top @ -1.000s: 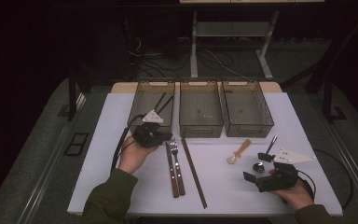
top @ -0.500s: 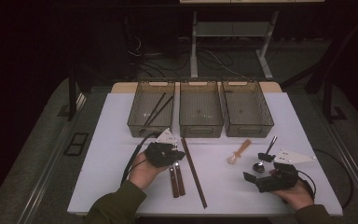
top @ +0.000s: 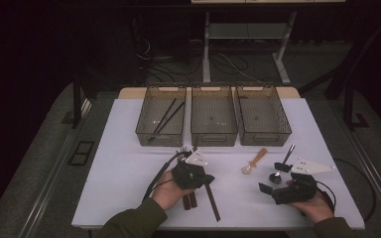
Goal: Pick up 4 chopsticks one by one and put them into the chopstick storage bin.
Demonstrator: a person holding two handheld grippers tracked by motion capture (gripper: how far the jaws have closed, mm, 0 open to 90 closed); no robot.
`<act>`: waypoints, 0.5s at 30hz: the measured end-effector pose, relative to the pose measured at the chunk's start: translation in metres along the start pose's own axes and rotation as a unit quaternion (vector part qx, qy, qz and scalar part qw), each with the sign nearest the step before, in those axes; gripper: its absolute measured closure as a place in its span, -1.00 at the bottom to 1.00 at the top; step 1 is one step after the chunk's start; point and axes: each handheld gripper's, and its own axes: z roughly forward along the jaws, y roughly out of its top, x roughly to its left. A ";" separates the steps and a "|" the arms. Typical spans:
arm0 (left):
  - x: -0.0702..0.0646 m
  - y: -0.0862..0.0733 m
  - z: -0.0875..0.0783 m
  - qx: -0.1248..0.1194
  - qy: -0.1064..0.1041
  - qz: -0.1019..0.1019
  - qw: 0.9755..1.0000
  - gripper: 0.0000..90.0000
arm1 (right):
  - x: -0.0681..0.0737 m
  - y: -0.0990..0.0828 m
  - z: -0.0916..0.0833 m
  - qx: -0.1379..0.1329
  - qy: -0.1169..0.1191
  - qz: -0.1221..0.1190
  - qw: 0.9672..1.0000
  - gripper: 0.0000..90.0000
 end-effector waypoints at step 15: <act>-0.006 -0.002 0.017 0.036 -0.010 0.020 0.999 0.98 | 0.000 0.000 0.000 -0.001 0.001 0.000 1.000 -0.97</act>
